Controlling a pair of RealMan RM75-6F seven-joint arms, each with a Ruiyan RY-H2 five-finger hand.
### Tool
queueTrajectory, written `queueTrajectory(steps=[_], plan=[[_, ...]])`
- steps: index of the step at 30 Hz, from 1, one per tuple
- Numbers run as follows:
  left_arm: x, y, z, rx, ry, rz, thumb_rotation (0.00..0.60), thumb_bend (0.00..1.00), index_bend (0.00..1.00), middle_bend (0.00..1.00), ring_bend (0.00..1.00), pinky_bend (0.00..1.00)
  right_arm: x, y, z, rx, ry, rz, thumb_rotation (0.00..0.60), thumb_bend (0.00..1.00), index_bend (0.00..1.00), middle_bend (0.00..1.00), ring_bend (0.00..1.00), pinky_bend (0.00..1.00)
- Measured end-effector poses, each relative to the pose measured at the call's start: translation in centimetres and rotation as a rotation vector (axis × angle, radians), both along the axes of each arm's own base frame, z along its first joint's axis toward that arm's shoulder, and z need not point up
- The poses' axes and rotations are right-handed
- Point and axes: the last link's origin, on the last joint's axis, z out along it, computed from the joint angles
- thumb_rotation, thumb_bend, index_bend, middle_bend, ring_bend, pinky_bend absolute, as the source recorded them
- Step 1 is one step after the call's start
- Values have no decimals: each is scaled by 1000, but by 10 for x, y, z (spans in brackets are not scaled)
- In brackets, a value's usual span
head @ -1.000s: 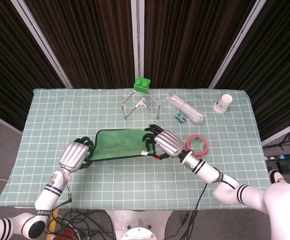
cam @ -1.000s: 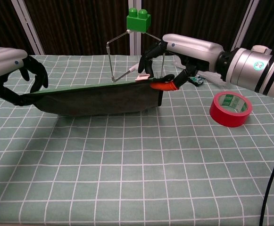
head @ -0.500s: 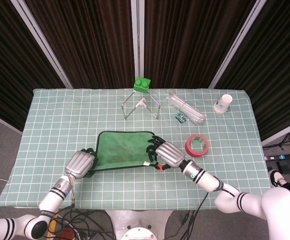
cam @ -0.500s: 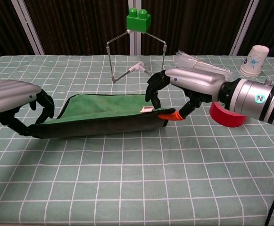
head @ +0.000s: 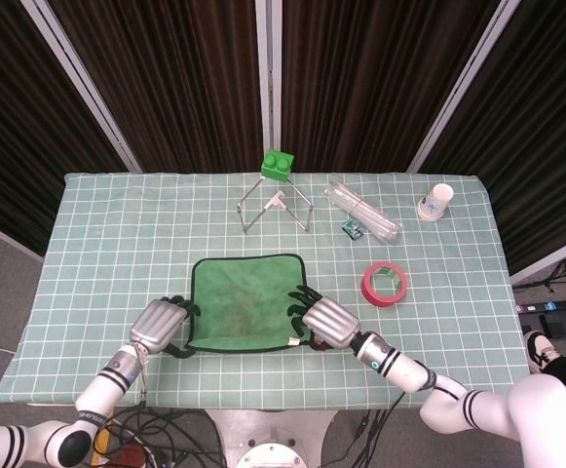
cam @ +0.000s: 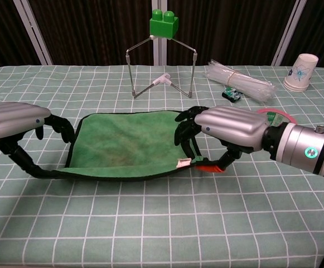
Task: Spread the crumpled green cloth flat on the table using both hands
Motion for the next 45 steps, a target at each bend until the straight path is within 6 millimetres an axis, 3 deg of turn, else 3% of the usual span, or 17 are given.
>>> queueTrajectory(steps=[4, 7, 9, 12, 14, 16, 20, 22, 23, 24, 26, 27, 31, 36, 41, 45], plan=[[3, -4, 6, -16, -10, -8, 396, 0, 266, 300, 211, 330, -6, 9, -1, -3, 39, 26, 600, 576, 749, 261, 46, 9], [4, -7, 8, -22, -13, -20, 393, 0, 263, 295, 211, 328, -11, 13, -1, -5, 69, 38, 557, 460, 648, 219, 14, 0], [5, -8, 9, -24, -14, -24, 391, 0, 263, 292, 210, 326, -14, 16, -1, -9, 90, 46, 412, 183, 461, 156, 0, 0], [5, -9, 10, -23, -16, -28, 394, 0, 262, 287, 202, 322, -19, 20, 0, -13, 123, 49, 263, 8, 252, 80, 0, 0], [5, -9, 10, -20, -16, -27, 392, 0, 261, 285, 200, 322, -20, 23, 2, -16, 139, 48, 185, 0, 121, 31, 0, 0], [5, -8, 10, -17, -18, -24, 391, 0, 261, 283, 200, 322, -21, 27, 5, -18, 151, 46, 154, 0, 47, 10, 0, 0], [5, -7, 13, -6, -27, -12, 397, 0, 261, 283, 199, 322, -23, 31, 14, -28, 159, 38, 117, 0, 0, 0, 0, 0], [4, -5, 15, 9, -36, -4, 499, 0, 261, 283, 200, 322, -25, 31, 23, -47, 150, 25, 167, 0, 0, 0, 0, 0], [4, -4, 16, 21, -40, 1, 552, 0, 261, 283, 200, 322, -26, 29, 28, -62, 142, 15, 256, 0, 5, 2, 0, 0], [3, -2, 19, 42, -45, 7, 597, 0, 261, 283, 199, 322, -27, 28, 34, -79, 131, 2, 390, 2, 19, 14, 0, 0], [0, 2, 24, 88, -57, 23, 600, 0, 261, 283, 199, 322, -31, 23, 49, -135, 98, -40, 571, 38, 76, 64, 0, 8], [-3, 5, 28, 126, -68, 40, 600, 2, 261, 283, 199, 321, -33, 21, 57, -165, 83, -63, 596, 58, 100, 83, 1, 20], [-19, 16, 49, 284, -101, 109, 600, 25, 264, 283, 199, 321, -56, 11, 104, -347, 40, -195, 600, 128, 167, 131, 24, 103], [-52, 18, 78, 489, -121, 194, 600, 28, 267, 283, 200, 321, -95, 14, 158, -511, 57, -356, 600, 142, 172, 118, 3, 19], [-76, -2, 99, 619, -122, 225, 600, 28, 267, 283, 199, 313, -128, 32, 195, -600, 61, -469, 600, 142, 146, 89, 0, 0], [-92, -34, 111, 665, -98, 229, 600, 29, 267, 279, 199, 308, -145, 51, 214, -652, 32, -541, 600, 142, 127, 86, 0, 0]])
